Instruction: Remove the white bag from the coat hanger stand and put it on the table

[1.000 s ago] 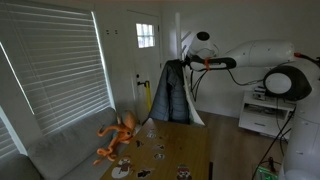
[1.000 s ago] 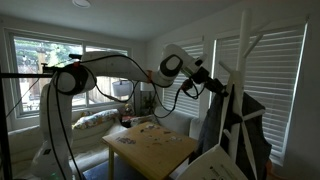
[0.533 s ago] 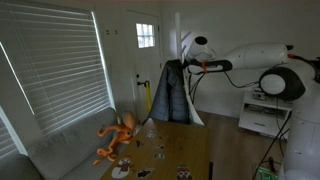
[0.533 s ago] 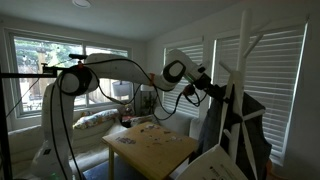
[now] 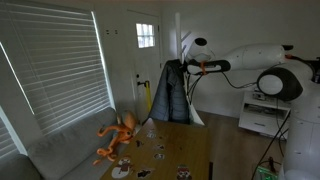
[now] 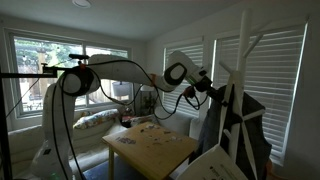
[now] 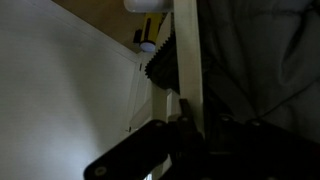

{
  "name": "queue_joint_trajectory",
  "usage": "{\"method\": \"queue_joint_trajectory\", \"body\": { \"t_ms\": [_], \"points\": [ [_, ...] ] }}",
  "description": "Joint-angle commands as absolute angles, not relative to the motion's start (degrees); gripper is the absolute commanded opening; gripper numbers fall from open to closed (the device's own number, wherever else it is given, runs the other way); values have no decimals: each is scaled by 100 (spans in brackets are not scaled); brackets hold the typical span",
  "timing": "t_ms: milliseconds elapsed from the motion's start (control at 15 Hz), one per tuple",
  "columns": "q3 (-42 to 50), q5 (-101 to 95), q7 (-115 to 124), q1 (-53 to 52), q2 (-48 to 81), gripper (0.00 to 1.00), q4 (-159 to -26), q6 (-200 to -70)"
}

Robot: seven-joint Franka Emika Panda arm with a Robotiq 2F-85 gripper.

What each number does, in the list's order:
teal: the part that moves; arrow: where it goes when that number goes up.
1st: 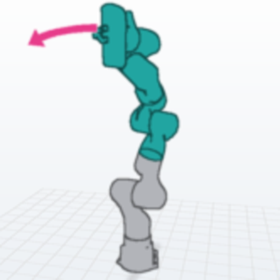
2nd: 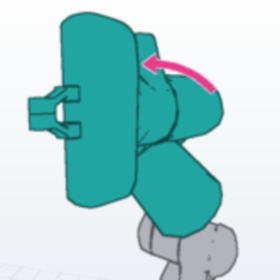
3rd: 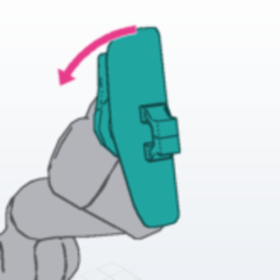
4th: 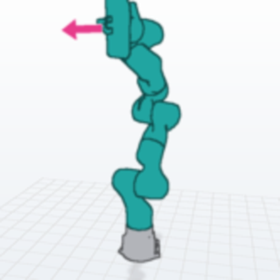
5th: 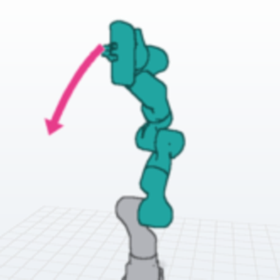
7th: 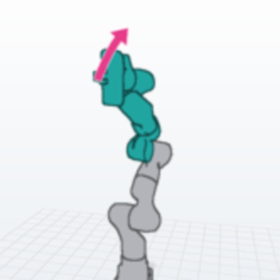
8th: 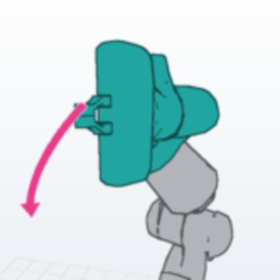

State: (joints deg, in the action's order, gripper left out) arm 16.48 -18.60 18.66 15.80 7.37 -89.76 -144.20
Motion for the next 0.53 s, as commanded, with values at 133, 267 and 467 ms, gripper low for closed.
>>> {"method": "queue_joint_trajectory", "body": {
  "t_ms": [133,267,467],
  "points": [
    [1670,-1863,1881,1589,606,0,-8933,-14409],
    [1679,-2002,1933,1559,481,1,-8943,-14414],
    [1650,-2171,1944,1510,240,1,-8974,-14447]
  ]
}}
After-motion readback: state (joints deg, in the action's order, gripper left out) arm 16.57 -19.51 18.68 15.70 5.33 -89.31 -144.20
